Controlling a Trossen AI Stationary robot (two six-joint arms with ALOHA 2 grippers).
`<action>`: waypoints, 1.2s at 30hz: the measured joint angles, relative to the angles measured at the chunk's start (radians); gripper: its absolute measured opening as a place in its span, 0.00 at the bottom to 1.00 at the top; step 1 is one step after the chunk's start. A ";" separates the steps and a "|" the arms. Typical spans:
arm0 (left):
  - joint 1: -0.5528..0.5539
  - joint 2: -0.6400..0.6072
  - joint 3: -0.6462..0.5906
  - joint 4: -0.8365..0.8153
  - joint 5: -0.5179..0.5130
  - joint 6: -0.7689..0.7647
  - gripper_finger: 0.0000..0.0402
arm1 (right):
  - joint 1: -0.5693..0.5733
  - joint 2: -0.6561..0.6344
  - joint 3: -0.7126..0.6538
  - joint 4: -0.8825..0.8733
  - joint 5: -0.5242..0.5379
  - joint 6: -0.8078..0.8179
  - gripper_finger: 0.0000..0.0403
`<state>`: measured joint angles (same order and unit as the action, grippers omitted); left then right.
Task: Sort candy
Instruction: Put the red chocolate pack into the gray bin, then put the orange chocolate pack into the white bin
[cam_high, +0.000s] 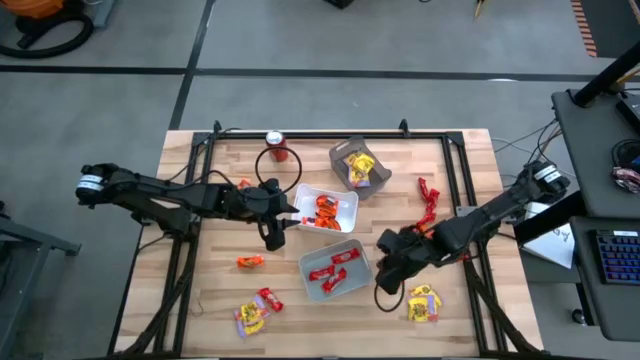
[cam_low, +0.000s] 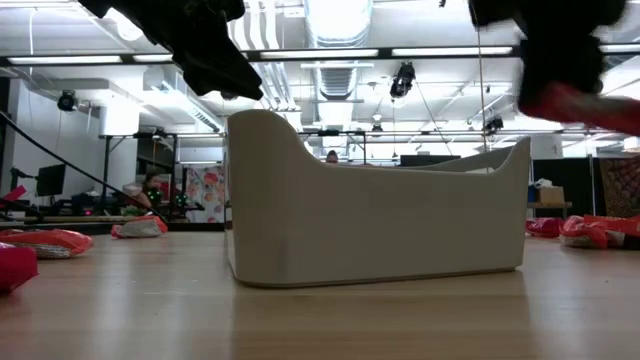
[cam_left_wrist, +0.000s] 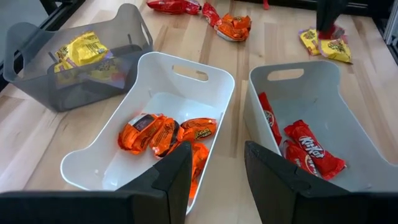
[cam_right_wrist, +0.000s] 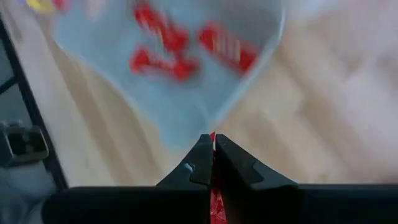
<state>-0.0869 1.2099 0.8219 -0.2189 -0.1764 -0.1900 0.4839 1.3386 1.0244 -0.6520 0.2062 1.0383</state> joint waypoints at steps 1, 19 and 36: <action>0.000 0.000 0.000 0.000 0.000 -0.002 0.33 | 0.000 -0.010 0.014 -0.001 0.044 -0.041 0.02; -0.001 -0.001 0.030 -0.324 -0.062 -0.145 0.33 | -0.079 0.150 0.051 0.367 0.192 -0.783 0.02; -0.001 -0.001 0.027 -0.454 -0.151 -0.217 0.33 | -0.110 0.163 0.051 0.343 0.109 -0.805 0.10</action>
<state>-0.0883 1.2087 0.8494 -0.6733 -0.3272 -0.4068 0.3734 1.5012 1.0752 -0.3086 0.3153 0.2335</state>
